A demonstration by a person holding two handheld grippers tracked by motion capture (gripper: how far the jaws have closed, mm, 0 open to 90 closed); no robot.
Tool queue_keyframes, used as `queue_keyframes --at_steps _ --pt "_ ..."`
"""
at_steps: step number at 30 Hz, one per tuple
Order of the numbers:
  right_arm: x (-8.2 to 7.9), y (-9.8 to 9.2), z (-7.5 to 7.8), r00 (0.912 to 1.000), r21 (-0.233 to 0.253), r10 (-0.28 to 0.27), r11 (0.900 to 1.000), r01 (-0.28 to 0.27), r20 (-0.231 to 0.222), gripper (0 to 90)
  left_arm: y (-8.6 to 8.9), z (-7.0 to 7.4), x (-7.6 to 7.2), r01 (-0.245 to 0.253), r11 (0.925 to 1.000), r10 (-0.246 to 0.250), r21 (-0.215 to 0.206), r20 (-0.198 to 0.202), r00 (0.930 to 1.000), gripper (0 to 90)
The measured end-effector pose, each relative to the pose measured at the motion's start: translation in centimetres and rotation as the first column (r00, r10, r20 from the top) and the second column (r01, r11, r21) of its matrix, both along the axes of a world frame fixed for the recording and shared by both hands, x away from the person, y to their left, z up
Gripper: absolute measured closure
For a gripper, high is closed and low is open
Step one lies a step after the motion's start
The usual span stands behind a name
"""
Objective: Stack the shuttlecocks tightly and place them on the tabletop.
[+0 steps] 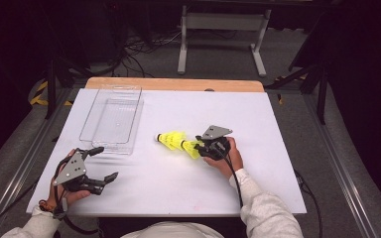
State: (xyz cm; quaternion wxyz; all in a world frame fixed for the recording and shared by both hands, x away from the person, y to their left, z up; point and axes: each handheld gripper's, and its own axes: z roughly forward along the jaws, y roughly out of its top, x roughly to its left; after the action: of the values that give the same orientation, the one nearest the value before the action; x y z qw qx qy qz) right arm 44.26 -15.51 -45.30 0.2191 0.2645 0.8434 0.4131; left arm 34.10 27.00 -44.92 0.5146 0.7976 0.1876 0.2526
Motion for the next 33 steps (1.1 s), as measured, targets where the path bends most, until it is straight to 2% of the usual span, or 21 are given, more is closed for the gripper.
queue_keyframes --at_steps 8,17,21,26,33 --pt "0.0 -0.4 0.3 0.9996 -0.021 -0.029 0.999 0.029 0.009 50.3 0.0 0.0 0.0 0.000 1.0000 0.000 0.001 0.000 1.0000 8.1" --pt "-0.6 -1.5 0.9 0.9993 -0.035 -0.039 0.999 0.039 0.000 45.1 0.1 0.0 -0.1 -0.004 1.0000 0.004 -0.004 0.000 1.0000 8.1" --pt "-1.3 -2.4 1.4 0.9988 -0.029 -0.047 0.998 0.048 0.010 45.5 0.1 0.1 -0.1 -0.005 1.0000 0.005 -0.003 0.005 1.0000 8.1" --pt "-2.8 -3.3 2.1 0.9995 -0.008 -0.032 0.999 0.032 0.004 52.5 0.1 0.1 -0.1 -0.006 1.0000 0.006 -0.002 0.006 1.0000 8.1" --pt "-5.0 -3.5 1.8 1.0000 -0.032 -0.001 0.999 0.001 -0.009 62.6 0.1 0.1 -0.2 -0.008 1.0000 0.008 -0.003 0.007 0.9999 8.0"
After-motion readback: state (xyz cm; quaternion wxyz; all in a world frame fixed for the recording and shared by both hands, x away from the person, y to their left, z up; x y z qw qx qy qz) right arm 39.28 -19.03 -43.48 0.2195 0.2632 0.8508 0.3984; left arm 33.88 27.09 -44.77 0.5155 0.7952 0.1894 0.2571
